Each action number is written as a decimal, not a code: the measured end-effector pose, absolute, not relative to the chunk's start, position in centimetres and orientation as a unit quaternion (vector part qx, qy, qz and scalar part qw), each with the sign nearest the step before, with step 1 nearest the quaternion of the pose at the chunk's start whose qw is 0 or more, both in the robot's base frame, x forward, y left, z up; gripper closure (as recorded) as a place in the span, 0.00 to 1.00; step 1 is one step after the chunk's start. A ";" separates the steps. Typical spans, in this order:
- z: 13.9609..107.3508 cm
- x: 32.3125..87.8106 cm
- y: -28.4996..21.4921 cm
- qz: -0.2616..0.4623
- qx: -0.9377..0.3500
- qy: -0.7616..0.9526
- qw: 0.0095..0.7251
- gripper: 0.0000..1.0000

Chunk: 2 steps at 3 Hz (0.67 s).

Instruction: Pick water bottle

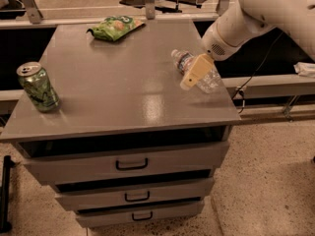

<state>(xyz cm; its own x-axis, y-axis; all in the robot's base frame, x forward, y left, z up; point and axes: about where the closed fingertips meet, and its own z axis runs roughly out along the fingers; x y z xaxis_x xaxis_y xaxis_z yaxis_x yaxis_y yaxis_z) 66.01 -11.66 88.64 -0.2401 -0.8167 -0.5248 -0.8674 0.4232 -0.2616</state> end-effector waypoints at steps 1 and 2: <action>86.1 68.8 -12.3 0.071 -0.494 0.812 0.303 0.02; 84.4 69.7 -12.9 0.087 -0.473 0.828 0.290 0.25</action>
Offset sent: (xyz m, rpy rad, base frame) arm 0.0460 -0.0220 -0.0557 0.1156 0.1510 -0.1666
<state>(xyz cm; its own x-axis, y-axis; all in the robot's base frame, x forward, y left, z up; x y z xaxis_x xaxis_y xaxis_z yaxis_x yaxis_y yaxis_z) 69.66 -12.85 84.43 -0.3857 -0.7321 -0.5614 -0.8326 0.5384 -0.1300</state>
